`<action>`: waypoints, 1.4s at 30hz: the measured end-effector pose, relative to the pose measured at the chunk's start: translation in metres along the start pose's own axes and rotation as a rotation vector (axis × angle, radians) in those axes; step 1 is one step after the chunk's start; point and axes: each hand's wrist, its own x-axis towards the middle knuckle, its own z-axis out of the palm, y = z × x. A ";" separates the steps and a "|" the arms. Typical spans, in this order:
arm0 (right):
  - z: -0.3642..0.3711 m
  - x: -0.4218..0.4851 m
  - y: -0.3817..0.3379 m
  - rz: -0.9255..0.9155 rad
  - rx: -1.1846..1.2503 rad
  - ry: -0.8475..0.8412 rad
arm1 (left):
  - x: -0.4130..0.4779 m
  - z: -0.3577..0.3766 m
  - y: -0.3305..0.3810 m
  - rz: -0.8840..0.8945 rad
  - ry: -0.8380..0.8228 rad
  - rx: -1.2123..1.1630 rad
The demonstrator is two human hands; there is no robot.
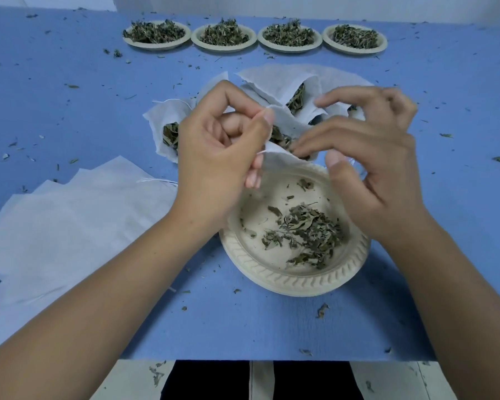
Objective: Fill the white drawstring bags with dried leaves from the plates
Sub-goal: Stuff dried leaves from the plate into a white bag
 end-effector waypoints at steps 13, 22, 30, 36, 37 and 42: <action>-0.007 0.005 0.006 0.465 0.483 0.132 | 0.002 -0.004 -0.006 -0.002 0.047 -0.015; 0.005 -0.001 0.000 0.550 0.339 -0.608 | 0.004 -0.003 -0.006 0.000 0.064 -0.021; 0.003 0.000 0.005 0.362 -0.050 -0.517 | 0.004 -0.003 -0.006 0.002 0.055 -0.027; -0.001 0.002 -0.001 0.608 0.406 -0.431 | 0.004 -0.003 -0.006 0.001 0.060 -0.027; -0.002 0.001 0.001 0.570 0.333 -0.402 | 0.004 -0.003 -0.006 0.001 0.058 -0.031; -0.001 0.002 -0.001 0.687 0.386 -0.607 | 0.003 -0.002 -0.006 0.003 0.055 -0.018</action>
